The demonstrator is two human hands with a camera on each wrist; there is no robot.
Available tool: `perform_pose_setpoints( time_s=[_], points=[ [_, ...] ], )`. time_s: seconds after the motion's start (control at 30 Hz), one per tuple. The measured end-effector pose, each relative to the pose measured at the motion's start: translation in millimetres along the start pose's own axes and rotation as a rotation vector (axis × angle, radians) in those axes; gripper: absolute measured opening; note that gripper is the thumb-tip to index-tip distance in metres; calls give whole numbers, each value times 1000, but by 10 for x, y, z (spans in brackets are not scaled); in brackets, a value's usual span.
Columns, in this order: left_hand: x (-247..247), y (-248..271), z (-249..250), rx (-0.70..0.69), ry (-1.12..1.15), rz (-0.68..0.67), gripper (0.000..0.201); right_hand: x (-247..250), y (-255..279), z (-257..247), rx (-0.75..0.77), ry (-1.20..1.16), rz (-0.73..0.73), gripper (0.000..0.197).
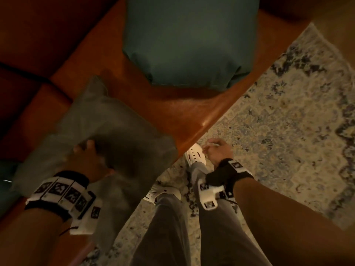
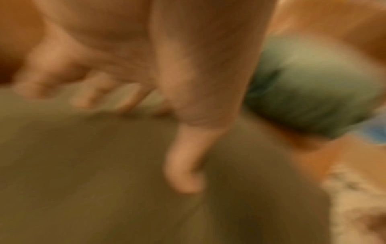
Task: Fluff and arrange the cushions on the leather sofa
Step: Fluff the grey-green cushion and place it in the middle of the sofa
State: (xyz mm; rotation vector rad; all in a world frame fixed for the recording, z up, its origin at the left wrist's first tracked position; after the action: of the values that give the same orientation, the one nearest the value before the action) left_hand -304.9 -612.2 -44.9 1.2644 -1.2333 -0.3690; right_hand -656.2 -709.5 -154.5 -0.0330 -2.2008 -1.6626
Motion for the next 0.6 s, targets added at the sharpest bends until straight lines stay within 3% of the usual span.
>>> perform_pose_setpoints(
  time_s=[0.07,0.1,0.13,0.17,0.23,0.3,0.33,0.43,0.47,0.6],
  points=[
    [390,7,531,-148,-229,132,57,-202,6,58,-10,102,-166,25],
    [538,-15,831,-256,-238,254,43,-369,97,26,-13,134,-284,30],
    [645,-34,1137,-381,-173,380,34,-536,191,-13,-20,145,-403,32],
    [661,-80,1415,-500,-89,423,33,-668,278,-75,-22,160,-473,33],
    [506,-163,1848,-606,-99,179,33,-813,359,-170,22,188,-439,30],
    [284,-291,1982,-533,-268,-91,34,-790,358,-171,36,148,-297,34],
    [235,-335,1960,-504,-317,-135,35,-739,359,-138,33,107,-217,34],
    [205,-391,1837,-574,-298,-16,20,-634,392,75,7,-153,-68,30],
    [195,-377,1778,-612,-260,44,13,-656,448,132,-23,-217,-74,28],
    [141,-346,1576,-646,50,152,33,-733,450,179,-60,-193,-255,27]
  ],
)
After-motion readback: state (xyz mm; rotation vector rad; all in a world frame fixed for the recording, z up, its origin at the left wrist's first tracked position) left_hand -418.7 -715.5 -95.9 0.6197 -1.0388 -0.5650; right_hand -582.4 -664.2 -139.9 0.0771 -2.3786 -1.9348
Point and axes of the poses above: each hand's wrist, its own y-axis away from the middle knuckle, its own x-axis out of the back of the hand, z = x × y, the point moved 4 cm from there along -y, towards the middle knuckle, and after that the axes turned 6 degrees about -x, right-handed, at the moved point
